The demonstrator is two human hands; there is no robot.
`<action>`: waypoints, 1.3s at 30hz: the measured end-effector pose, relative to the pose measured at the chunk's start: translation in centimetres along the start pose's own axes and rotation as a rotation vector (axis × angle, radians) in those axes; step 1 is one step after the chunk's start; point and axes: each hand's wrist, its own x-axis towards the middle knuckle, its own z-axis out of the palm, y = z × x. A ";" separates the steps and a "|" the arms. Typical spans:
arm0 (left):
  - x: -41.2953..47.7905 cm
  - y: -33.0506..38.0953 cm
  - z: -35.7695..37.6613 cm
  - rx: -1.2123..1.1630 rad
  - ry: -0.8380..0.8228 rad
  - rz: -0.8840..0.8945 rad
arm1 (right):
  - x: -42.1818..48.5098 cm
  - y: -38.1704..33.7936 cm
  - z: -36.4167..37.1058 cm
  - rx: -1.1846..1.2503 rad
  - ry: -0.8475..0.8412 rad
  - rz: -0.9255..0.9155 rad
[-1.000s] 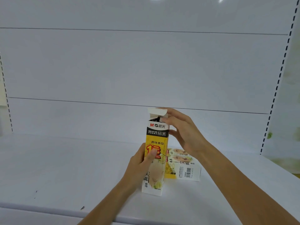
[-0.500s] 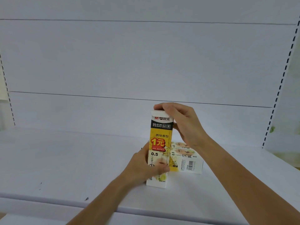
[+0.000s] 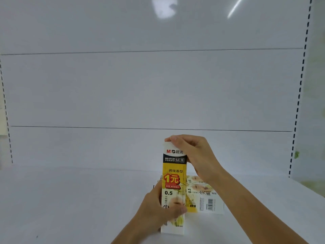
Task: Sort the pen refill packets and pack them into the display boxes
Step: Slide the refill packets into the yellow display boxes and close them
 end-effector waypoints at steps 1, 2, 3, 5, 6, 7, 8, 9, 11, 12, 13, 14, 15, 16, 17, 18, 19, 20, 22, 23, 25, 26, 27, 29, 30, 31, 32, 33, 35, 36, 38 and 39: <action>0.1 0.1 0.0 -0.010 -0.007 -0.004 | -0.1 0.2 0.0 0.008 0.005 -0.004; 0.1 0.1 0.0 -0.020 -0.014 -0.003 | -0.1 0.3 0.0 0.020 0.014 -0.009; 0.1 0.1 0.0 -0.021 -0.015 -0.001 | -0.2 0.4 0.1 0.035 0.022 -0.012; 0.1 0.1 0.0 -0.016 -0.007 0.007 | -0.2 0.6 0.1 0.054 0.029 -0.011; 0.0 0.1 -0.1 -0.019 -0.005 0.013 | -0.3 0.7 0.2 0.052 0.028 -0.018; 0.0 0.1 -0.1 -0.021 -0.005 0.015 | -0.4 0.7 0.2 0.043 0.024 -0.031; -0.1 0.1 -0.1 -0.018 -0.003 0.009 | -0.5 0.7 0.2 0.026 0.019 -0.048; -0.2 0.1 -0.1 -0.015 0.002 0.005 | -0.7 0.7 0.3 0.001 0.012 -0.069; -0.3 0.1 -0.1 -0.018 0.007 0.010 | -0.9 0.8 0.3 -0.060 0.005 -0.109; -0.3 0.1 -0.1 -0.020 0.008 0.010 | -1.0 0.8 0.3 -0.085 0.002 -0.122; -0.3 0.1 0.0 -0.023 0.009 0.006 | -1.1 0.9 0.3 -0.105 0.003 -0.130; -0.3 0.1 0.0 -0.026 0.010 0.003 | -1.1 1.1 0.3 -0.121 0.005 -0.132; -0.4 0.0 0.0 -0.031 0.013 0.001 | -1.2 1.2 0.3 -0.142 0.009 -0.134; -0.4 0.0 0.0 -0.034 0.014 -0.001 | -1.2 1.2 0.3 -0.174 0.014 -0.137; -0.3 0.0 0.0 -0.034 0.014 0.001 | -1.3 1.2 0.3 -0.204 0.017 -0.144; -0.3 -0.1 0.0 -0.029 0.015 0.003 | -1.4 1.2 0.3 -0.222 0.020 -0.151; -0.3 0.0 0.1 -0.024 0.020 0.004 | -1.4 1.2 0.3 -0.227 0.021 -0.157; -0.3 0.0 0.1 -0.017 0.027 0.002 | -1.5 1.1 0.3 -0.231 0.021 -0.164; -0.3 0.0 0.2 -0.004 0.036 0.006 | -1.7 1.1 0.4 -0.258 0.030 -0.190; -0.4 0.1 0.2 0.005 0.040 0.010 | -1.8 1.2 0.4 -0.261 0.031 -0.198; -0.5 0.2 0.3 0.025 0.049 0.017 | -2.0 1.4 0.4 -0.244 0.018 -0.196; -0.5 0.2 0.3 0.035 0.049 0.023 | -2.0 1.4 0.4 -0.247 0.010 -0.198; -0.4 0.1 0.3 0.046 0.050 0.032 | -1.9 1.4 0.4 -0.258 0.007 -0.200; -0.4 0.1 0.3 0.065 0.058 0.048 | -1.9 1.2 0.4 -0.286 0.007 -0.196; -0.5 0.1 0.3 0.067 0.060 0.054 | -1.9 1.1 0.4 -0.306 0.010 -0.198; -0.5 0.1 0.3 0.066 0.059 0.059 | -1.9 1.0 0.4 -0.328 0.015 -0.204; -0.5 0.1 0.3 0.063 0.056 0.068 | -2.0 1.0 0.4 -0.337 0.017 -0.209; -0.5 0.2 0.3 0.056 0.043 0.082 | -2.1 1.1 0.3 -0.329 0.013 -0.214; -0.5 0.2 0.5 -0.030 0.012 0.108 | -2.6 1.5 0.1 -0.294 0.002 -0.202; -0.4 0.1 0.5 -0.080 0.018 0.118 | -3.1 1.8 0.0 -0.271 0.011 -0.185; -0.2 0.0 0.4 -0.098 0.053 0.159 | -4.1 2.9 -0.4 -0.231 0.036 -0.072; -0.1 -0.2 0.4 -0.086 0.069 0.186 | -4.7 3.6 -0.6 -0.206 0.018 0.003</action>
